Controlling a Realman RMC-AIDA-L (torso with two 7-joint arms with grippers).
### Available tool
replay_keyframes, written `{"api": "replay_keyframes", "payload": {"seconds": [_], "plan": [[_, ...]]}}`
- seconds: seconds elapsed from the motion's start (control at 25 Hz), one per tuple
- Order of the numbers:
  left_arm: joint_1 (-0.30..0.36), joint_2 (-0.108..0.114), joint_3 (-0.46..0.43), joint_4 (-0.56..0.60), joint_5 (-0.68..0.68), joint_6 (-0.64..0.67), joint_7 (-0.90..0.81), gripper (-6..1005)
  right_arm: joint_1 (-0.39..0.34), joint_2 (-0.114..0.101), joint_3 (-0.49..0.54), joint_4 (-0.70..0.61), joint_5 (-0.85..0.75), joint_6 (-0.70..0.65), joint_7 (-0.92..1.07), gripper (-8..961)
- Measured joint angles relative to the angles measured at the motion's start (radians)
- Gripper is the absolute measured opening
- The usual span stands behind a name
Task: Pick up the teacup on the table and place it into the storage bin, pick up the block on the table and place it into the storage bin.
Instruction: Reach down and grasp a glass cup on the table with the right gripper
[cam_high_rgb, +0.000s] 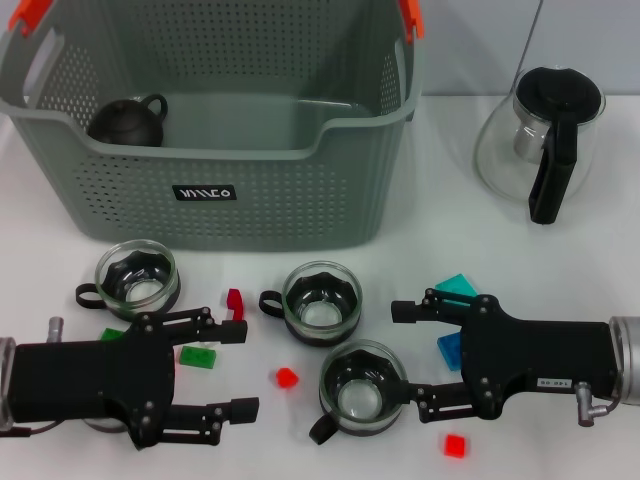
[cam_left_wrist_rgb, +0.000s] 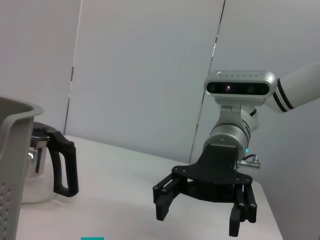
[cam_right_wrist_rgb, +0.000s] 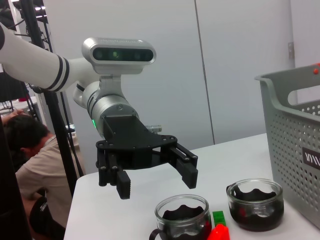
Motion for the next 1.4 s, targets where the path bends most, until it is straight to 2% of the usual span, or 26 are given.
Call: {"api": "replay_keyframes", "payload": {"seconds": [0.56, 0.84, 1.0, 1.12, 1.28, 1.4], "plan": [[0.0, -0.008, 0.001, -0.015, 0.0, -0.02, -0.002, 814, 0.002, 0.002, -0.001, 0.002, 0.0, 0.018, 0.004, 925], [0.006, -0.005, -0.009, -0.014, 0.0, -0.015, -0.02, 814, 0.004, 0.0, -0.001, -0.001, -0.001, 0.02, 0.022, 925], [0.014, 0.012, -0.093, -0.009, 0.0, -0.014, -0.121, 814, 0.02, -0.005, -0.013, -0.057, -0.036, 0.014, 0.191, 925], [0.032, 0.024, -0.191, -0.007, 0.002, -0.014, -0.157, 814, 0.047, -0.002, -0.061, -0.172, -0.14, -0.006, 0.393, 924], [0.048, 0.027, -0.283, -0.005, 0.006, -0.022, -0.155, 813, 0.103, -0.005, -0.156, -0.318, -0.227, -0.092, 0.586, 924], [0.052, 0.027, -0.304, -0.005, 0.014, -0.025, -0.155, 813, 0.161, -0.003, -0.182, -0.424, -0.31, -0.152, 0.709, 922]]}}
